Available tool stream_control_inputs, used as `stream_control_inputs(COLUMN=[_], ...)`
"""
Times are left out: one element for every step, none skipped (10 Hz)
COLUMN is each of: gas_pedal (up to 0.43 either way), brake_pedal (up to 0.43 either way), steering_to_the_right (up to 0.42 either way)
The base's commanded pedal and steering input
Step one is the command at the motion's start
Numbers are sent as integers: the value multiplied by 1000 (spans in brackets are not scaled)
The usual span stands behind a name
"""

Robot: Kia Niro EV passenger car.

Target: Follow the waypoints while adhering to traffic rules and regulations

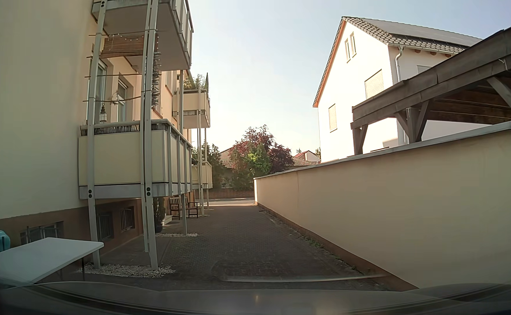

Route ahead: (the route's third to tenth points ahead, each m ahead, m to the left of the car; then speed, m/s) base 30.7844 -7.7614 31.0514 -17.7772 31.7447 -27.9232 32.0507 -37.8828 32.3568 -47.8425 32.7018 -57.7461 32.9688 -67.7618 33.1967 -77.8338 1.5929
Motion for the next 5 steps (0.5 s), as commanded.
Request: stream_control_inputs(gas_pedal=[0,0,0,0,0], brake_pedal=[30,30,30,30,30], steering_to_the_right=[-96,-95,-95,-91,-86])
